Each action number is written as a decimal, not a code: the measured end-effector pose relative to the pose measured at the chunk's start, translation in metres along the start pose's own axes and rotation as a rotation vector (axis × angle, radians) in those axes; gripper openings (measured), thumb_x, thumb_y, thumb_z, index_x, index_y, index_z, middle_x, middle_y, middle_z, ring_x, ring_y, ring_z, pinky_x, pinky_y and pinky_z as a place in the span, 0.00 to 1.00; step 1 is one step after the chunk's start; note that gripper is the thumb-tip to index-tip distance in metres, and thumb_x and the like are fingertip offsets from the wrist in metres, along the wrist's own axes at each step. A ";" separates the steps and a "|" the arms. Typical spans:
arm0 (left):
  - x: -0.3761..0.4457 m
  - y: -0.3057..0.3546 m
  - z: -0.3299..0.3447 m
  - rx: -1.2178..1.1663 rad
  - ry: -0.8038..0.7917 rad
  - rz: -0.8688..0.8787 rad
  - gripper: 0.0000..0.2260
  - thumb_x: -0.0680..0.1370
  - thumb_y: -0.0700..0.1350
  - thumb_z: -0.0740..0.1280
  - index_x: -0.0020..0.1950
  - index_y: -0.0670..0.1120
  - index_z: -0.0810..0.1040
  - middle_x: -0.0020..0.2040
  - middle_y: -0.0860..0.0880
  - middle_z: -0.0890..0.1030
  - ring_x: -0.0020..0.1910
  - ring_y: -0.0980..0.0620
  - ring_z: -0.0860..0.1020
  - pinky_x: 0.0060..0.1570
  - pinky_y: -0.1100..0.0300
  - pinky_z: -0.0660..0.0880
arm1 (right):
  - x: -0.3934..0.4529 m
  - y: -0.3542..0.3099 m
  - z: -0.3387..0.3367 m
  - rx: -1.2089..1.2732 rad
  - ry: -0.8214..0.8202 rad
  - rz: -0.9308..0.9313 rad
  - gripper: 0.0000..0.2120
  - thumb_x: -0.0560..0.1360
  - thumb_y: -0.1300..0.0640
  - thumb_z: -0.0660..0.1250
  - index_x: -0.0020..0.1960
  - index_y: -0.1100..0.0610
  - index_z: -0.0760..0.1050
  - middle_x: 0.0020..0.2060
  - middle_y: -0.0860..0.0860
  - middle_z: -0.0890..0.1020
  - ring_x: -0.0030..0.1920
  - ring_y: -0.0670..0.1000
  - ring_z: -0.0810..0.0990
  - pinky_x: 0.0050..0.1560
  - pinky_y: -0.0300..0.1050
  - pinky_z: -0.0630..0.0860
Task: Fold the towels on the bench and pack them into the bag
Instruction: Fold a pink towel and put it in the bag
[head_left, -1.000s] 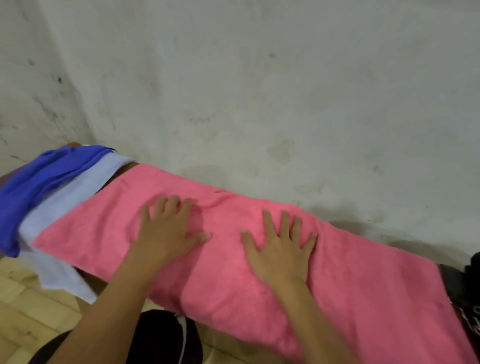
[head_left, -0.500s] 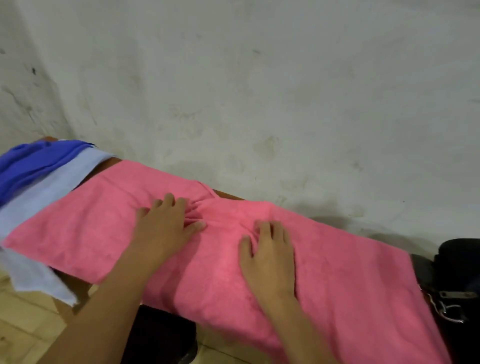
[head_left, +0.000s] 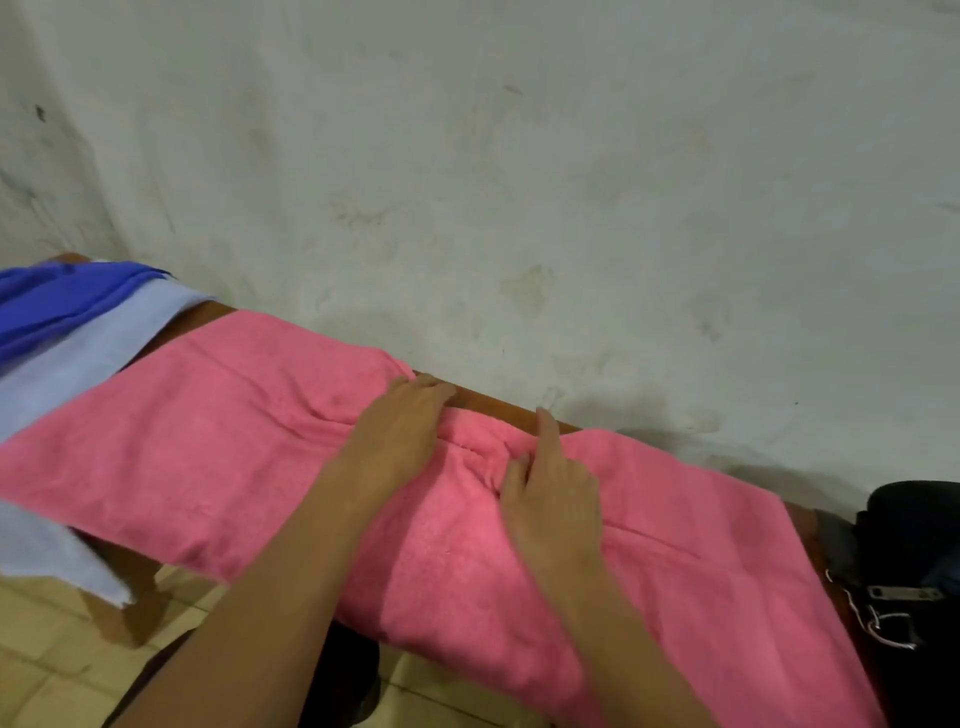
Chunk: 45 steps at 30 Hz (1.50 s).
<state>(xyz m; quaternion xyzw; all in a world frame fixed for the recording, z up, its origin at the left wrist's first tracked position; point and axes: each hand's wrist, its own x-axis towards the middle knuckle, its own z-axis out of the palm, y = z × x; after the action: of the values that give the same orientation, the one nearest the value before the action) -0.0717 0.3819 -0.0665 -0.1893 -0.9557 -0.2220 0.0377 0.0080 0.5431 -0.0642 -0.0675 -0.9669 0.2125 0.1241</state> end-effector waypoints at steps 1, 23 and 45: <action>0.000 -0.004 0.000 -0.004 0.011 -0.014 0.21 0.71 0.31 0.61 0.60 0.45 0.79 0.57 0.47 0.79 0.56 0.44 0.76 0.56 0.46 0.74 | 0.006 0.005 -0.005 -0.009 -0.076 0.009 0.19 0.78 0.55 0.61 0.68 0.57 0.71 0.41 0.54 0.83 0.43 0.58 0.82 0.47 0.53 0.79; -0.009 0.005 -0.001 0.098 -0.265 -0.066 0.35 0.80 0.64 0.56 0.81 0.51 0.46 0.81 0.50 0.48 0.80 0.51 0.48 0.77 0.45 0.44 | 0.001 0.076 -0.021 0.098 0.116 -0.004 0.20 0.81 0.48 0.57 0.68 0.56 0.71 0.63 0.52 0.77 0.65 0.54 0.73 0.68 0.51 0.65; -0.002 0.002 0.013 0.316 -0.040 -0.068 0.40 0.72 0.68 0.34 0.80 0.52 0.54 0.81 0.52 0.52 0.80 0.51 0.47 0.75 0.40 0.38 | -0.020 0.117 -0.056 0.222 0.057 0.145 0.29 0.82 0.41 0.46 0.76 0.55 0.65 0.76 0.50 0.66 0.77 0.51 0.60 0.78 0.48 0.55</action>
<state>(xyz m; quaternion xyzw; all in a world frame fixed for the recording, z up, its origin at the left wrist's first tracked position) -0.0686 0.3880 -0.0774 -0.1531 -0.9852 -0.0661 0.0405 0.0511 0.6672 -0.0691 -0.1292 -0.9261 0.3244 0.1427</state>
